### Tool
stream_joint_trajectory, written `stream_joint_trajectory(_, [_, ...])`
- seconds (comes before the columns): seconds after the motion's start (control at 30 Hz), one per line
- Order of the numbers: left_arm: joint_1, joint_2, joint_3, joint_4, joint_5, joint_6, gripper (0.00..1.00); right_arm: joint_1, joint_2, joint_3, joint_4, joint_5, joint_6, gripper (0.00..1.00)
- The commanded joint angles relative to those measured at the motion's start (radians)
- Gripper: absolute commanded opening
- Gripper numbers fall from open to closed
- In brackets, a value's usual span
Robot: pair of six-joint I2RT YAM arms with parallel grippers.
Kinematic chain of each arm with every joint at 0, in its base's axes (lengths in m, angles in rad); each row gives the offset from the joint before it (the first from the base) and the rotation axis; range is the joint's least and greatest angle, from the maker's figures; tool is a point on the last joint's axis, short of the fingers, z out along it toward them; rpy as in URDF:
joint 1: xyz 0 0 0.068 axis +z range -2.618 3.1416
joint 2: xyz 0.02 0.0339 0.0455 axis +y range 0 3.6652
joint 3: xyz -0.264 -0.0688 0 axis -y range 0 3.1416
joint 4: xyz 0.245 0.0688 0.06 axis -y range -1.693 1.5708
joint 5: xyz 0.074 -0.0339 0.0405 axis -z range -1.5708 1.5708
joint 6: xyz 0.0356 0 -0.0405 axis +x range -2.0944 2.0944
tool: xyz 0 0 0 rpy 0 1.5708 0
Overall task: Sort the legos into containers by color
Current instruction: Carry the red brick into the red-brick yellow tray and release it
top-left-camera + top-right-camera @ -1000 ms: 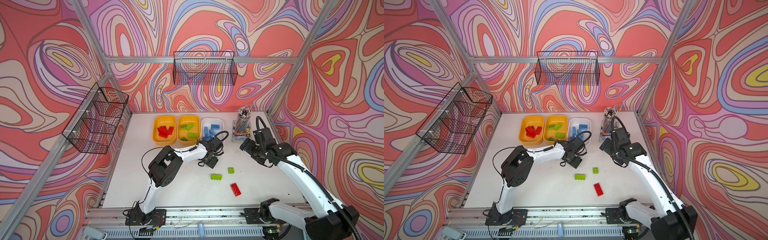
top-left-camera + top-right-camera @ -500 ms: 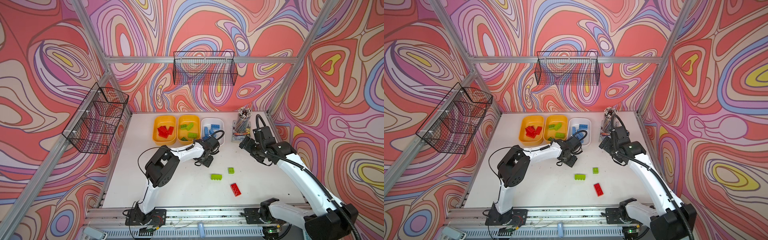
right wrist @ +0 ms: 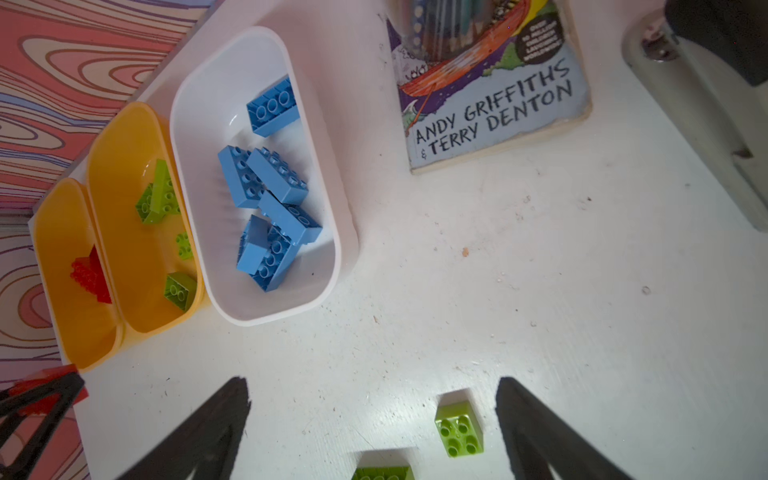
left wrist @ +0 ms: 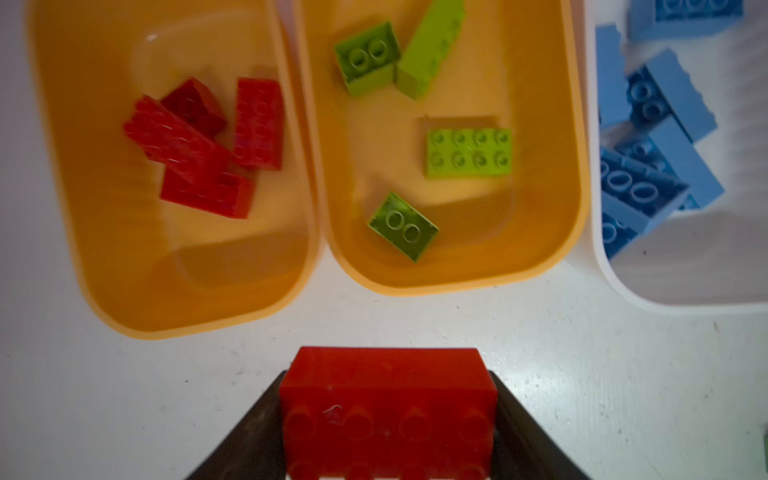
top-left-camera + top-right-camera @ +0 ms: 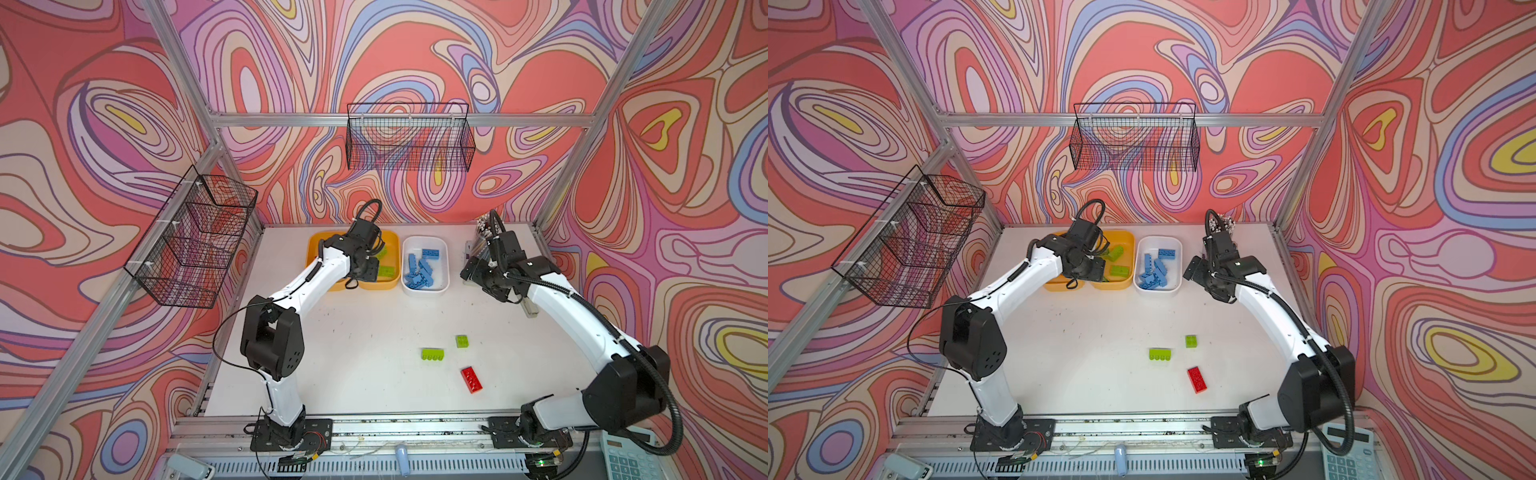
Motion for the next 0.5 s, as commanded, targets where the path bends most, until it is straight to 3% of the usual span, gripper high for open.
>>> stream_joint_trajectory(0.0, [0.087,0.025,0.047,-0.053,-0.003,0.010,0.61,0.009,0.081,0.092,0.026,-0.008,-0.060,0.98])
stream_joint_trajectory(0.23, [0.237,0.215,0.227,-0.074,0.025,-0.017,0.62,0.051,0.262,0.248,-0.006,-0.003,-0.140,0.98])
stream_joint_trajectory(0.47, [0.322,0.439,0.521,-0.139,0.050,-0.044,0.67,0.100,0.402,0.371,-0.038,-0.019,-0.150,0.98])
